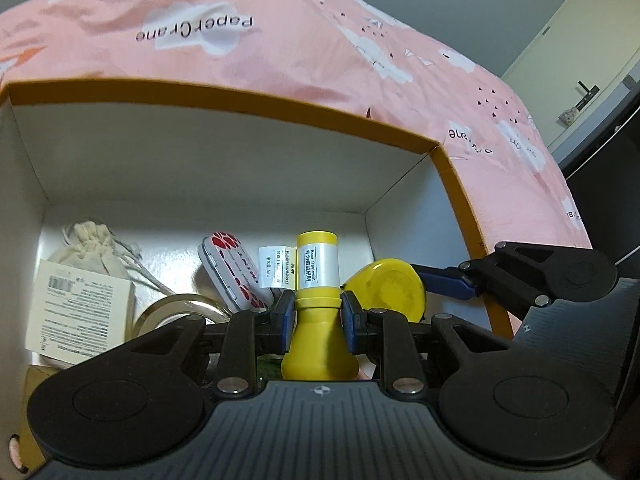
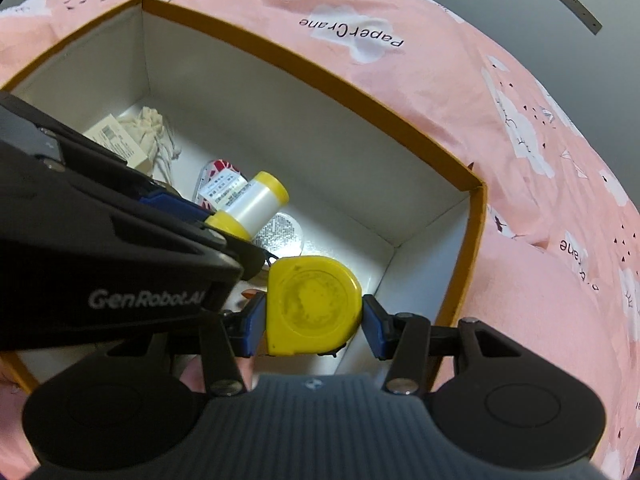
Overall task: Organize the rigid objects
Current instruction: 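Carry the yellow bottle and tape measure over the box and lower them, then open both grippers to release the bottle and tape measure in the box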
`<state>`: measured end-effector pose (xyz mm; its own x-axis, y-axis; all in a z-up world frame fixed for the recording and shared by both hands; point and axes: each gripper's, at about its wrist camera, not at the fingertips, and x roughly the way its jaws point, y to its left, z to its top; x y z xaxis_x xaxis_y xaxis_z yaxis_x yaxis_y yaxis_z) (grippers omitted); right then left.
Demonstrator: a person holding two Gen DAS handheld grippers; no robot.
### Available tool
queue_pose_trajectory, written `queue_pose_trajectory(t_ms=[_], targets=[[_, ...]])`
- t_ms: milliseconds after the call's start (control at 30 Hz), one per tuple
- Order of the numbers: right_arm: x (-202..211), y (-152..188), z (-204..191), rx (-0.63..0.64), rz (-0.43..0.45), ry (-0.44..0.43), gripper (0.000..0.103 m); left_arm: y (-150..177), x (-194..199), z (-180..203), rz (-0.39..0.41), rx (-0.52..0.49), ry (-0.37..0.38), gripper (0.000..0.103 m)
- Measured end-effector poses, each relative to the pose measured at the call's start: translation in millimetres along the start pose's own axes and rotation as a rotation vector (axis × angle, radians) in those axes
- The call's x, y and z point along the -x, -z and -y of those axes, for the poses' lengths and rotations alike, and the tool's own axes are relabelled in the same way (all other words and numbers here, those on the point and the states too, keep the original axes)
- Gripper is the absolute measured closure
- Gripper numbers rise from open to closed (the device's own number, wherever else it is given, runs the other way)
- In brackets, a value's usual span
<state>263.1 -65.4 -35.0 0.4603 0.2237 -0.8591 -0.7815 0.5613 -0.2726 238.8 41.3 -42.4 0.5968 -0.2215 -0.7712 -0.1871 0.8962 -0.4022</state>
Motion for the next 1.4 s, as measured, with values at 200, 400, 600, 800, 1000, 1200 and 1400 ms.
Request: queue_pose_trajectory(t_ms=[200,400,600,800,1000,1200,1400], targets=[[-5,-1,-10,0.063,-0.013,0.029,0.053,-6,-11,-1,-0.063,0.011,-0.005,0.076],[-5,-2,-13,0.096,-0.015,0.032,0.054,-8,-16,4,-0.099,-0.008,-0.044,0.076],[-1,-1,-13,0.101,-0.006,0.025,0.053,-8,-14,4,-0.097,-0.005,-0.055,0.076],[7,-1,-13,0.101,0.009,0.041,0.048,-4,-8,4,-0.07,-0.004,-0.065,0.067],[14,0,-19,0.1,0.034,0.05,0.042,-5,9,4,0.018,0.004,-0.063,0.044],[26,3,-23,0.081,0.069,0.057,0.035,-4,26,11,0.099,-0.023,-0.067,0.034],[44,10,-19,0.058,0.111,0.064,0.034,0,44,17,0.175,-0.058,-0.087,0.033]])
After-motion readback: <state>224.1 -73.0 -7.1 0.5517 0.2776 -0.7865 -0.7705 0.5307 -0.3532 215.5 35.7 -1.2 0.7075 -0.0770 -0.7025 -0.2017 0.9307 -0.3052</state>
